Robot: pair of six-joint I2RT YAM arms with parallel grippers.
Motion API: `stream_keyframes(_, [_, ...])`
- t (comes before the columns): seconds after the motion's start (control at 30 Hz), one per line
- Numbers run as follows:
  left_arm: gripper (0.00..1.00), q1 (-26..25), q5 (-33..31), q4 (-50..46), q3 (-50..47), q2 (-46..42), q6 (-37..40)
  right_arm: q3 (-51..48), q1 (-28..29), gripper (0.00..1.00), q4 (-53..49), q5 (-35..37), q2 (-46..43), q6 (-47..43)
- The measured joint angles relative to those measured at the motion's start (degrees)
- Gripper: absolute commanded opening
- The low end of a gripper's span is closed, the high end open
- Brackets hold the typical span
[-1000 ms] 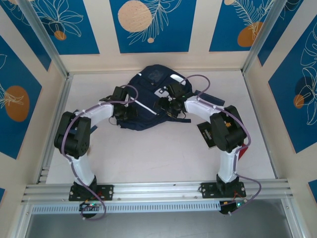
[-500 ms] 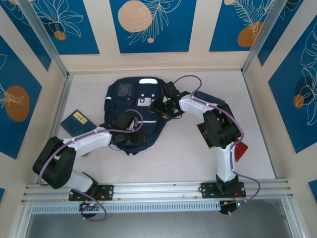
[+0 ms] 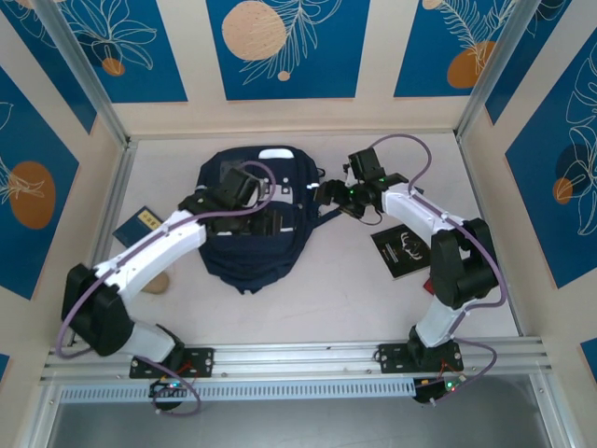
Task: Pack the student bag
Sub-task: Unzip the student bag at the top-center of the table.
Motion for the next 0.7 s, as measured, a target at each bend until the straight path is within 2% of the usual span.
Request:
stream_keyframes(0.2, [0.57,-6.7,-8.9,-6.3,12.9,16.7,1.0,-3.9,-2.8,0.77,-1.2,0.2,0.1,-1.1])
stream_keyframes(0.4, [0.51,-10.2,-14.9,-12.2,24.4,31.2,2.5,-8.1,-5.7,0.77,-0.3,0.1,-1.5,-1.2])
stream_keyframes(0.5, [0.47,-11.4,-17.7,-14.5,27.1,34.9,4.0,-9.4,-7.1,0.77,-0.2,-0.7,-2.3,-0.9])
stream_keyframes(0.7, [0.42,-11.8,-22.1,-17.2,28.7,38.1,5.5,-11.1,-8.3,0.69,1.0,-1.7,-4.2,-0.1])
